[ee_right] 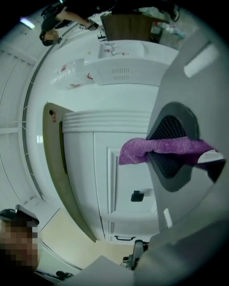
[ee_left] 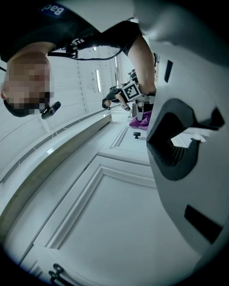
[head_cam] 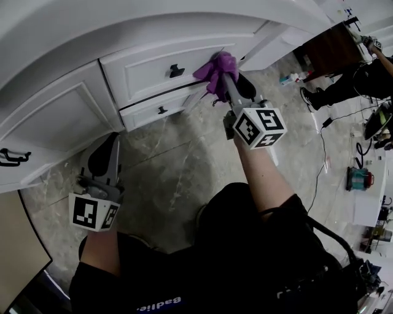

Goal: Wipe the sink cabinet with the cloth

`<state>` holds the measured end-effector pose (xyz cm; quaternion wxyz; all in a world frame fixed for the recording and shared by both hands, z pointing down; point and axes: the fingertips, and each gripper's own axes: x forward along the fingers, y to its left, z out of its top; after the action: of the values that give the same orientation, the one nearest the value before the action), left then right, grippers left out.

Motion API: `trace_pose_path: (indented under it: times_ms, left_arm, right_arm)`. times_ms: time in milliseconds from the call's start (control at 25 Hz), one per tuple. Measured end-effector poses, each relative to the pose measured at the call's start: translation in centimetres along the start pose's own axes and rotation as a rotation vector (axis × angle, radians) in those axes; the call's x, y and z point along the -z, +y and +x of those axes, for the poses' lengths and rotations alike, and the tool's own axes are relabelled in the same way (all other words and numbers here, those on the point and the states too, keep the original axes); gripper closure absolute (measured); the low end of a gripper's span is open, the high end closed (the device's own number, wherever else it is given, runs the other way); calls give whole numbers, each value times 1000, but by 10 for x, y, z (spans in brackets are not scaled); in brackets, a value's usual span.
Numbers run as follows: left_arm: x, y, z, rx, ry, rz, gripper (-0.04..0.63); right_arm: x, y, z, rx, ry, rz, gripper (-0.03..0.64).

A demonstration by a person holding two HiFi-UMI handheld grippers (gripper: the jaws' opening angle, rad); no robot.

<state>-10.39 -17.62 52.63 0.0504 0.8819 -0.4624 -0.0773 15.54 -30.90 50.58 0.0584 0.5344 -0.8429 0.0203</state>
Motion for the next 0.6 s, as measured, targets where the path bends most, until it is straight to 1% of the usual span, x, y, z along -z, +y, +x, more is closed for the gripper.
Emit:
trace_pose_path:
  times_ms: [80,120,200,360,440,520,600]
  left_arm:
    - [0,4,-3,-10,0,-2,592]
    - [-1,7,-5,-19,-2,-3,592]
    - [-5,16,-10,-42,-8,-5,592]
    - [-13,39,-21,-110,-27,-13,592]
    - [-15,47,-26,-133,-32,-15,592]
    - [-16,50,-29,-141,-35,-14,592]
    - [-16,50,-30,-138,-35,-12,592]
  right_arm:
    - [2,-5,-5,26,-2,33,559]
    - [4,3,-7,15,0,45,559]
    - [10,40,-9,-63,11,49,558]
    - [30,148,-3,-302,58,31,558]
    - [39,191,5,-391,78,26,558]
    - [42,219,16,-443,85,9,558]
    - [44,228,27,-453,89,-17,558]
